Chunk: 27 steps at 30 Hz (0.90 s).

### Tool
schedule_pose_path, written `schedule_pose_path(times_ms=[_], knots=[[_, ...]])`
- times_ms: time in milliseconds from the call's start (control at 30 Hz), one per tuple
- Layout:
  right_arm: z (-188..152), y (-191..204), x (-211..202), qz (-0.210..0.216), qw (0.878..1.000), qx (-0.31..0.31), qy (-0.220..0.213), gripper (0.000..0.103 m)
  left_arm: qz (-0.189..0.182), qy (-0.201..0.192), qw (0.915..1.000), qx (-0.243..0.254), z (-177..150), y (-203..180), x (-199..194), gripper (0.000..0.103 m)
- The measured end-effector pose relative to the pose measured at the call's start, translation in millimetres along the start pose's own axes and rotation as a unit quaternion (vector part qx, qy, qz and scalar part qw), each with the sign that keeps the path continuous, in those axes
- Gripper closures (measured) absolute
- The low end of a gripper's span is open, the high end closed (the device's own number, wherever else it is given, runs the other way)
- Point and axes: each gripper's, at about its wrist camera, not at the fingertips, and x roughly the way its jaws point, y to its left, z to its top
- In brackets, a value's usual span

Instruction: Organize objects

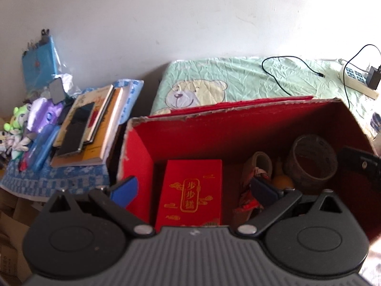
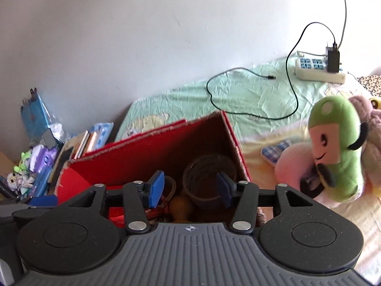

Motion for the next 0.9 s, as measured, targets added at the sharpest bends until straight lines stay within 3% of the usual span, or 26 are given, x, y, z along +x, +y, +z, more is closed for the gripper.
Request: schedule_pose_path(times_ms=[467,633,800,900], knots=[[0,-2,-22,0.054,0.998,-0.044,0.001,0.041,0.017,-0.004,0.9996,-0.023,-18,-11,-57,0.0],[0,-9,-33,0.072,0.995,-0.065,0.004,0.04,-0.007,-0.002,0.9982,-0.059,-23,-14,-70,0.0],[0,-18,-41,0.075,0.994,-0.08,0.003,0.038,0.001,0.002,0.9963,-0.086,-33,-22,-78,0.0],[-1,-25,-47,0.081,0.993,-0.081,-0.005,0.036,-0.019,-0.004,0.9946,-0.102,-42,-24,-85,0.001]])
